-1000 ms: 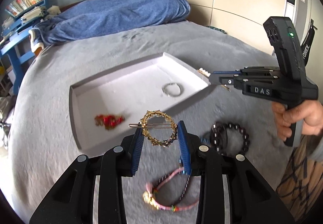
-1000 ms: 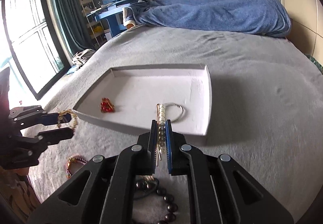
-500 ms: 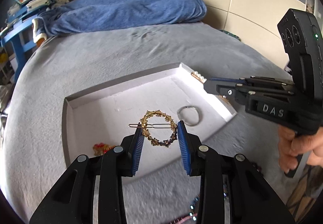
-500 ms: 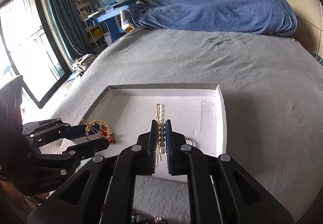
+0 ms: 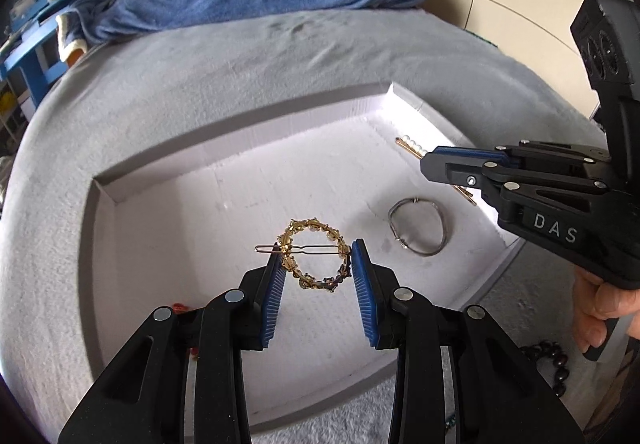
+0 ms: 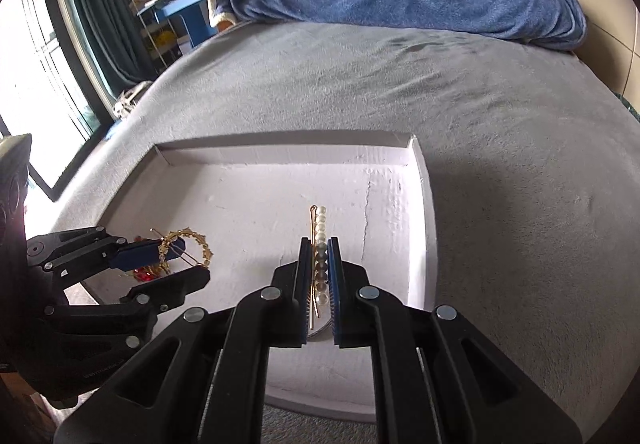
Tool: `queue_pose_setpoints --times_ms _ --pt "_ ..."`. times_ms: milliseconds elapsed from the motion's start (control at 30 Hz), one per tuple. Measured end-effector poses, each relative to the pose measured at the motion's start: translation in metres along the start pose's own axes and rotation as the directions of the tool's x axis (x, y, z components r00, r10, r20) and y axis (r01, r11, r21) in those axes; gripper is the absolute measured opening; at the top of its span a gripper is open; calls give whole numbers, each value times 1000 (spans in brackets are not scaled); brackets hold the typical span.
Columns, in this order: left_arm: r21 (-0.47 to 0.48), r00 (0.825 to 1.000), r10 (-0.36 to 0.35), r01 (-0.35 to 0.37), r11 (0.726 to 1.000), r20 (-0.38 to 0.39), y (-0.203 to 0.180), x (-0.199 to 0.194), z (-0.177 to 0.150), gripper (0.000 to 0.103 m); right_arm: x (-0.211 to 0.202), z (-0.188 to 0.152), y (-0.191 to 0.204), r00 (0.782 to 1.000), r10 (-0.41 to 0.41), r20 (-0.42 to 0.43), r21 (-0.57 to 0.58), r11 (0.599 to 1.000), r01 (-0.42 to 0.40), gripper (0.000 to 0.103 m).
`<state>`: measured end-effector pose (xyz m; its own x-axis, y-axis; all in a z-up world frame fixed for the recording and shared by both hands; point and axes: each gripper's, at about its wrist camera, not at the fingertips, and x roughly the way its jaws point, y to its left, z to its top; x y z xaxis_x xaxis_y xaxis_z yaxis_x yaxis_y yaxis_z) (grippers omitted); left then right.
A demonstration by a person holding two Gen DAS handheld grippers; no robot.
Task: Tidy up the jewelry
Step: 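Lower both held clips into the tray and open both tools, then move both open tools back over the remaining bracelets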
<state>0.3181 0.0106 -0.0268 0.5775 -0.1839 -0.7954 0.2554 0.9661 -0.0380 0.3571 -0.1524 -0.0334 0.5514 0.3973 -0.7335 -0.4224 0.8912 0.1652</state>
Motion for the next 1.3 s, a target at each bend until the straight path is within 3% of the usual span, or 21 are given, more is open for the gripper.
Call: queue_pose_setpoints --times_ms 400,600,667,733,867,1033,1167,1300 --pt "-1 999 5 -5 1000 -49 -1 12 -7 36 23 -9 7 996 -57 -74 -55 997 53 8" --pt "-7 1000 17 -17 1000 -26 0 6 -6 59 17 -7 7 997 -52 -59 -49 998 49 11" --pt "-11 1000 14 -14 1000 -14 0 3 -4 66 12 -5 5 998 -46 -45 -41 998 44 21" --pt "-11 1000 12 -12 1000 7 0 -3 -2 72 3 -2 4 999 -35 -17 -29 999 34 39" --pt "-12 999 17 -16 1000 47 -2 -13 3 83 -12 4 0 999 -19 36 -10 1000 19 54" --pt "-18 995 40 -38 999 91 -4 -26 4 94 -30 8 -5 996 -18 87 29 999 15 83" --pt "-41 991 71 -67 997 117 0 -40 0 95 -46 8 -10 991 -37 128 59 998 30 97" --pt "-83 985 80 -69 994 150 6 -58 -3 96 -63 6 -13 985 -36 167 88 996 21 97"
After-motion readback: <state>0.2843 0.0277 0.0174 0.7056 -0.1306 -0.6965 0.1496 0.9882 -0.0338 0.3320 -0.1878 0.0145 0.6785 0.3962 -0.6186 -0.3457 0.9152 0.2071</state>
